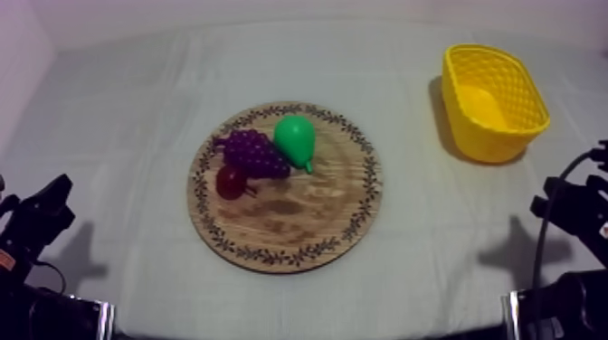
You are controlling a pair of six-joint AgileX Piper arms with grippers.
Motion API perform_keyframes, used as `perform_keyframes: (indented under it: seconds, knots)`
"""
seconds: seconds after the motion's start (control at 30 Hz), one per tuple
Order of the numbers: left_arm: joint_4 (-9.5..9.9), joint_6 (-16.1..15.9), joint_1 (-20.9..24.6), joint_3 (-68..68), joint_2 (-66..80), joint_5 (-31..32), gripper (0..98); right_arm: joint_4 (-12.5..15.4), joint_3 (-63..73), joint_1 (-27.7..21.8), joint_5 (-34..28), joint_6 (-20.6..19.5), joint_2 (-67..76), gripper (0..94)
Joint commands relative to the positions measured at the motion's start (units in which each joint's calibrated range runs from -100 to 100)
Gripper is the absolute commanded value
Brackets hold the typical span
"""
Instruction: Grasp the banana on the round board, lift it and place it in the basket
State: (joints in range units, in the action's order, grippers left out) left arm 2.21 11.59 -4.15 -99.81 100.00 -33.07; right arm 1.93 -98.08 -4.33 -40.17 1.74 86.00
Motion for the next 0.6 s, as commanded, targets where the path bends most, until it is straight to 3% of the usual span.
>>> perform_keyframes:
  seconds: [0.0,0.2,0.43,0.57]
  knots:
    - [-0.04,-0.01,-0.01,0.03,0.00,0.01,0.1,-0.02,-0.02,-0.42,-1.67,-0.91,7.10,1.2]
    - [-0.04,-0.01,-0.01,0.03,0.00,0.01,0.1,-0.70,-0.50,-1.84,-2.01,-2.20,9.45,0.6]
    - [-0.04,0.00,-0.01,0.03,0.00,0.01,0.1,-0.78,-1.48,-2.71,2.00,7.59,9.73,0.6]
    - [-0.04,-0.01,-0.01,0.03,0.00,0.01,0.1,-0.78,-1.56,-2.77,2.39,10.53,9.75,0.6]
